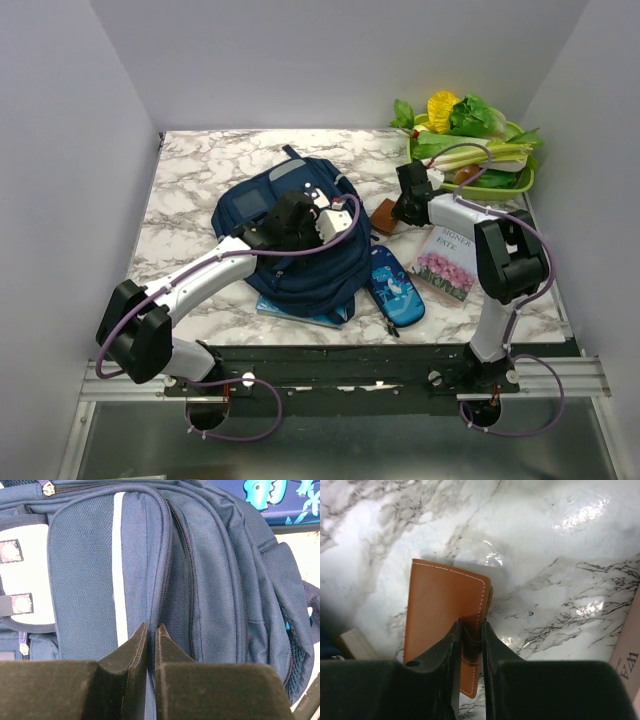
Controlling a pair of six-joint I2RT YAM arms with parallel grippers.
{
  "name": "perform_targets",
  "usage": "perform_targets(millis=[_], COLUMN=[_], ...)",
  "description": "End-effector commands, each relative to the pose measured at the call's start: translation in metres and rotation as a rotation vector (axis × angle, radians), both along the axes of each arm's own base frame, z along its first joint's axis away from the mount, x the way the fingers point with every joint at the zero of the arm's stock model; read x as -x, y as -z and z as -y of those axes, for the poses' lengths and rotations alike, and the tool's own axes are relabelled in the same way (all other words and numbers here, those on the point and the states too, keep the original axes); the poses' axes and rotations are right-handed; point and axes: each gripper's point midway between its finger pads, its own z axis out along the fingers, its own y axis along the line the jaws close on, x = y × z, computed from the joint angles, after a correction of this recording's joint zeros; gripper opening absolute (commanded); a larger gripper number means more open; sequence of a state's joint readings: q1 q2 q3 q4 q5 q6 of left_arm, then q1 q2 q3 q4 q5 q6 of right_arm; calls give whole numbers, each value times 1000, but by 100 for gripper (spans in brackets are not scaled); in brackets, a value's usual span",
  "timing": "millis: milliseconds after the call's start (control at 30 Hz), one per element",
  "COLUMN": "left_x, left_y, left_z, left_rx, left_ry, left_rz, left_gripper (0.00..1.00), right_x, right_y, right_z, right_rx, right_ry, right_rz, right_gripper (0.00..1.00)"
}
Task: Pack the student bag
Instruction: Pick up the personal item from the center of the board, then place the personal item in the student bag.
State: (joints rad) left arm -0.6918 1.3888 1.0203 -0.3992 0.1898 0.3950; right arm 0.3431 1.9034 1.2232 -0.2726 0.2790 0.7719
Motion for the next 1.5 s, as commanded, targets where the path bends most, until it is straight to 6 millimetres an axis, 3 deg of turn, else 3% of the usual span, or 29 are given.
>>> perform_targets(millis=[0,33,100,167,200,267,333,400,433,500,533,600,700,867,1033,1233,1467], left_x=[-18,-20,-24,-27,-29,-33,-39,-42,-43,-46,-46,-48,-50,-53,-53,-47,-26], left_y=[-26,-26,-31,-34,-36,-37,-38,-39,-39,-39,-38,-39,-38,-41,-47,-47,-50], left_z=[-5,-5,-6,-6,-6,-8,-10,-11,-11,-12,-11,-11,-9,-6,-4,-2,10], left_rx=[54,58,73,80,86,88,89,98,102,110,113,121,127,147,160,168,204], left_ry=[-86,-96,-121,-140,-147,-175,-200,-221,-226,-248,-253,-265,-268,-282,-282,-262,-167], left_rz=[81,81,91,101,108,117,135,142,144,146,145,148,148,139,136,114,38], left_gripper=[10,9,7,6,5,5,5,5,5,4,4,0,0,0,0,0,0], right_x=[15,19,17,24,24,34,41,55,62,79,88,107,130,157,170,166,149], right_y=[5,3,-19,-28,-48,-55,-79,-82,-102,-107,-124,-126,-150,-159,-150,-140,-146], right_z=[7,9,8,8,7,7,6,9,8,6,0,-7,-26,-66,-108,-128,-139], right_rx=[3,6,-10,-26,-43,-62,-82,-85,-113,-147,-193,-265,-389,-475,-522,-569,-580], right_ry=[11,14,4,-16,-27,-45,-71,-88,-109,-138,-175,-199,-266,-391,-482,-491,-482], right_rz=[-24,-20,35,54,107,124,178,186,235,249,288,294,361,326,237,205,205], right_gripper=[15,7,1,1,1,1,1,1,1,1,1,1,1,1,1,1,1])
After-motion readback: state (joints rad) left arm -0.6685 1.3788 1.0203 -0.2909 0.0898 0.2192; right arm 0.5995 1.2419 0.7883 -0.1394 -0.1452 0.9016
